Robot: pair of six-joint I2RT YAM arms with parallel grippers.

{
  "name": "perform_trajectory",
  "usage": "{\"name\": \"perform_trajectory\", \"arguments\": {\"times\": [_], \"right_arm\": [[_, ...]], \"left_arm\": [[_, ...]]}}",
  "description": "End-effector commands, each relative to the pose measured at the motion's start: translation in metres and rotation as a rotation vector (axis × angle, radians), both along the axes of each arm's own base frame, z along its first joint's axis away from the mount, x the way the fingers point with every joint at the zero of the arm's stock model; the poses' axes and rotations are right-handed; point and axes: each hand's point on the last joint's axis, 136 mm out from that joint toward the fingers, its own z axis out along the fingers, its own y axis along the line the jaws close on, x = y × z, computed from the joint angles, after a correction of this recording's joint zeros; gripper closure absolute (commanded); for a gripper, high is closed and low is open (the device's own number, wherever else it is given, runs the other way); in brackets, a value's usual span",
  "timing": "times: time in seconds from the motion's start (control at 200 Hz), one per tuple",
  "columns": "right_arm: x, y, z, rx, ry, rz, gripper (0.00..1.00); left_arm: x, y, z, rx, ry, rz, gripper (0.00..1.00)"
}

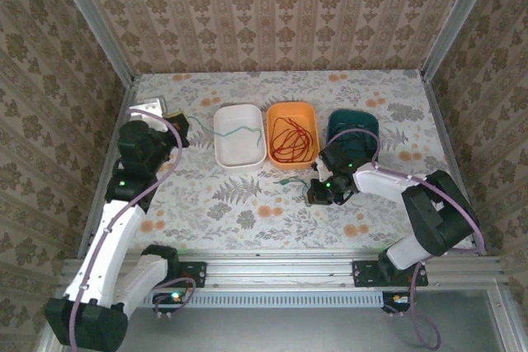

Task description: Untangle the cables

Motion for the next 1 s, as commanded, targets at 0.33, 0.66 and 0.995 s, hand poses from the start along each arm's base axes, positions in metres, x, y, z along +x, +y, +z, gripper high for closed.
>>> {"name": "perform_trajectory", "arguments": {"times": [0.33,0.66,0.995], "right_arm": [[-0.003,0.006,0.029,0.007,-0.067,0.021,0.97],[-0.007,0.004,0.029,0.0,-0.065,0.021,0.97],[-0.007,0.004,0.044,0.019,-0.108,0.022,0.96]], "left_arm": [[0.036,0.009,-0.032,0.464,0.14,0.186,1.0],[0.069,-0.051,-0.083,0.65,0.308,-0.1,1.0],[0.09,-0.113,-0.154,0.854,0.46,-0.363,1.0]]}}
